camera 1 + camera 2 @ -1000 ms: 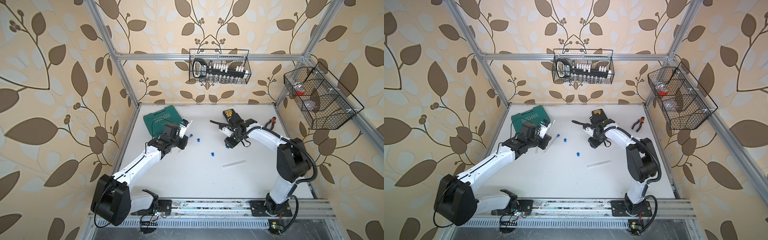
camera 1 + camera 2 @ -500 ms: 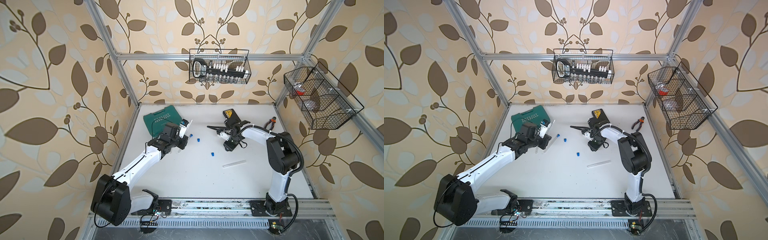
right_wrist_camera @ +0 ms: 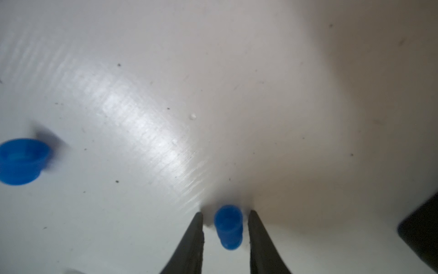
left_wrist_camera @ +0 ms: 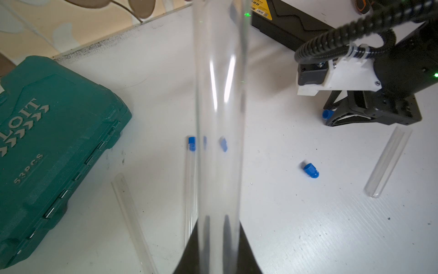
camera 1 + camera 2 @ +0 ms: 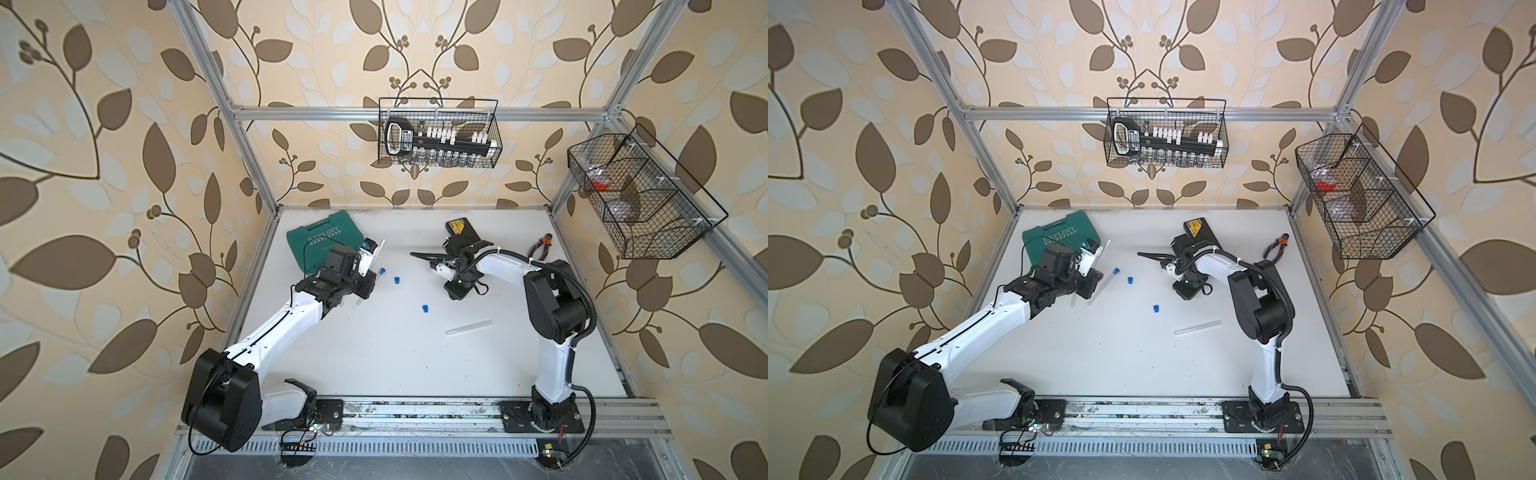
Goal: Insert stoppers into test tubes
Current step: Pick up the stopper from the center of the board.
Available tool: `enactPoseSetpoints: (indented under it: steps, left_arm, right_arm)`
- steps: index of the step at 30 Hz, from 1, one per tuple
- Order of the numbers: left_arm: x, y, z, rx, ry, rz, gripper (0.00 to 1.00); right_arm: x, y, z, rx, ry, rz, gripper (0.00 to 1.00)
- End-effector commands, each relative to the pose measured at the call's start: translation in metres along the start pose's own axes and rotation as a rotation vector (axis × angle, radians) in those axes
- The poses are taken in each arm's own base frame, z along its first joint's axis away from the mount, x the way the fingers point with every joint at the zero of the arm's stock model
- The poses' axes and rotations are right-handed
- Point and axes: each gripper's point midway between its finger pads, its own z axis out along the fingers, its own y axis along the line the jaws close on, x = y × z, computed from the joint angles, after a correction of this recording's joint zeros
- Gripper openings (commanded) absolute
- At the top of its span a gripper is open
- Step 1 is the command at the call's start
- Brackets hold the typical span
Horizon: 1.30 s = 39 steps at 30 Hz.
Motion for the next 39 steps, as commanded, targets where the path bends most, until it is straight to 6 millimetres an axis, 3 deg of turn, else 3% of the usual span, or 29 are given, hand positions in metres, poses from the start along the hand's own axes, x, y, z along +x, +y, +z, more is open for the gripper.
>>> enactPoseSetpoints:
  steps: [1,11,16,20,26,30,39]
  left_arm:
    - [-0.020,-0.003,-0.010,0.012,-0.066,0.031,0.00]
    - [-0.020,-0.004,-0.010,0.017,-0.064,0.028,0.00]
    - [-0.018,-0.003,-0.009,0.013,-0.061,0.025,0.00]
    - [-0.019,-0.002,-0.011,0.003,-0.063,0.030,0.00]
    - [-0.025,0.001,-0.020,-0.022,-0.091,0.039,0.00]
    - [-0.027,0.007,-0.026,-0.061,-0.107,0.053,0.00]
    - [-0.028,0.010,-0.030,-0.089,-0.110,0.066,0.00]
  right_arm:
    - [-0.001,-0.001,0.004,0.003,0.026,0.001,0.25]
    - [-0.004,-0.004,0.005,0.009,0.039,0.070,0.14]
    - [-0.009,-0.006,-0.013,0.029,0.019,0.203,0.10]
    - [-0.011,-0.013,-0.037,0.073,-0.023,0.481,0.09]
    - [-0.011,0.013,-0.056,0.038,-0.139,0.837,0.05]
    - [-0.005,0.029,-0.053,-0.024,-0.182,1.104,0.07]
    - [0.015,0.033,-0.040,-0.002,-0.119,1.655,0.10]
